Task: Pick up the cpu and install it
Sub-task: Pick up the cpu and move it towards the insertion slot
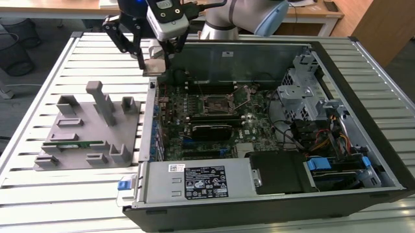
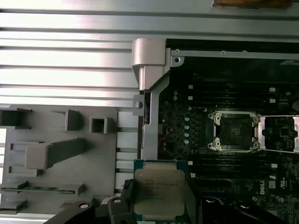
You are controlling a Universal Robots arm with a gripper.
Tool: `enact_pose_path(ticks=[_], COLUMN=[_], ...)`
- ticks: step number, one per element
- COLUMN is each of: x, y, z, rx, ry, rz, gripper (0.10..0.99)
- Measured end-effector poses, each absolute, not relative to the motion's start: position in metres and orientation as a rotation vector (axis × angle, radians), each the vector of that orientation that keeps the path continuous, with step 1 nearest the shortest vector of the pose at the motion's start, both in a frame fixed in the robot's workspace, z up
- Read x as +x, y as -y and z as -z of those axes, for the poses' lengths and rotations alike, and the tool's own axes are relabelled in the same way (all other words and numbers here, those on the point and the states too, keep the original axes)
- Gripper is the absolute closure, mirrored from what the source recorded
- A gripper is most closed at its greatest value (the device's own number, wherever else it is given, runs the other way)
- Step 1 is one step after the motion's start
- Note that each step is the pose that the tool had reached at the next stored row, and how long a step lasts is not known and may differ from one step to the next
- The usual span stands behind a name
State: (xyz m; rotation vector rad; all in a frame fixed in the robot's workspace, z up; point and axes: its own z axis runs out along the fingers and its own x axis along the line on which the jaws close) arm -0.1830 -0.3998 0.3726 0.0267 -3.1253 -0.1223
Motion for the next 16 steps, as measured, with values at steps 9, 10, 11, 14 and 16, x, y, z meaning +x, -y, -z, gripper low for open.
enact_pose_path(ticks=[9,10,11,14,16], x=[-0.164,-0.161,-0.159,-0.153,-0.148], y=[0.399,0.399,0.399,0.399,0.398], z=[-0.373,-0.373,-0.373,-0.373,-0.373], rx=[0.027,0.027,0.027,0.027,0.027], ry=[3.125,3.125,3.125,3.125,3.125], rz=[0.122,0.122,0.122,0.122,0.122], gripper=[0.561,0.561,0.561,0.561,0.561])
